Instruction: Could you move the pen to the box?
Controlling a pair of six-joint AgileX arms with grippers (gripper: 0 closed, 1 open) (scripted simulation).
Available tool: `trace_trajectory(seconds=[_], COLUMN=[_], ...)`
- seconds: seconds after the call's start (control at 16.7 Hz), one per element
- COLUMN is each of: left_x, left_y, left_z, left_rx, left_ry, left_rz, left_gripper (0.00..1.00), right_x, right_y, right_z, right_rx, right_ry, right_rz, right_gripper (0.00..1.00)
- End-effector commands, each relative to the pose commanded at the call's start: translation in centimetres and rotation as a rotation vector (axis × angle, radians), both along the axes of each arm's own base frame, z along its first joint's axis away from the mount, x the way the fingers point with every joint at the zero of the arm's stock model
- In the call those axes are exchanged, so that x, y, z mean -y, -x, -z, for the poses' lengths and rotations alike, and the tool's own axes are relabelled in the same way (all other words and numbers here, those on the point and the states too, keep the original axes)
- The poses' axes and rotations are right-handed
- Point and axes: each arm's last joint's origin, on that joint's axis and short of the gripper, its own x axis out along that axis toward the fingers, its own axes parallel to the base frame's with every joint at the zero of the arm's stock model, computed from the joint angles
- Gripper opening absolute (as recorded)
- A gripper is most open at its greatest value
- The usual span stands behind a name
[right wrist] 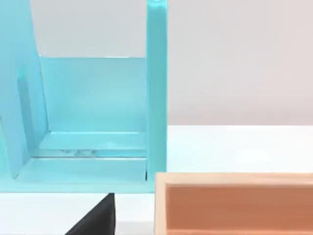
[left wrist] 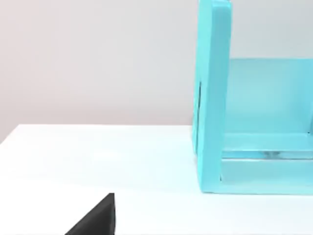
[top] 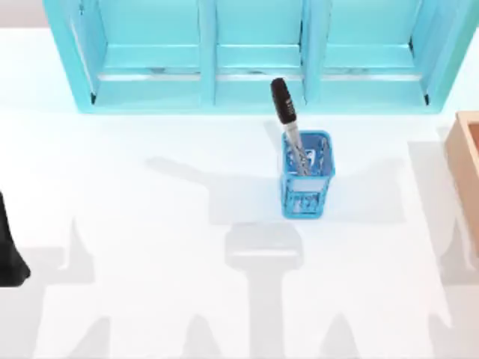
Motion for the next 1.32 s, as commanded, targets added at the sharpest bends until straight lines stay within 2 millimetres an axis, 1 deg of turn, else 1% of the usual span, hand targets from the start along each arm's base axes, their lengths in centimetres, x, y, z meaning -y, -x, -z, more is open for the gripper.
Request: trace_trajectory(seconds=[0.12, 0.24, 0.42, 0.6, 0.78, 0.96, 1.14, 1.32], left_x=[0.0, 0.0, 0.0, 0.0, 0.0, 0.0, 0.0, 0.0], left_y=[0.0, 0.0, 0.0, 0.0, 0.0, 0.0, 0.0, 0.0], left_z=[0.0, 0.0, 0.0, 0.0, 0.0, 0.0, 0.0, 0.0], left_rx=[0.0, 0.0, 0.0, 0.0, 0.0, 0.0, 0.0, 0.0], left_ry=[0.0, 0.0, 0.0, 0.0, 0.0, 0.0, 0.0, 0.0], left_rz=[0.0, 0.0, 0.0, 0.0, 0.0, 0.0, 0.0, 0.0], left_gripper=[1.0, 1.0, 1.0, 1.0, 1.0, 1.0, 1.0, 1.0], right_x=[0.0, -0.1, -0.6, -1.5, -2.9, -4.8, -7.1, -9.3], right_y=[0.0, -0.1, -0.6, -2.4, -5.7, -10.3, -14.8, -18.2], right_z=[0.0, -0.5, -2.1, -4.2, -5.9, -6.3, -5.2, -3.3], right_rx=[0.0, -0.01, -0.054, -0.139, -0.253, -0.371, -0.473, -0.552], right_ry=[0.0, 0.006, 0.024, 0.043, 0.057, 0.064, 0.066, 0.065], right_rz=[-0.001, -0.025, -0.106, -0.225, -0.368, -0.517, -0.656, -0.769], right_gripper=[1.0, 1.0, 1.0, 1.0, 1.0, 1.0, 1.0, 1.0])
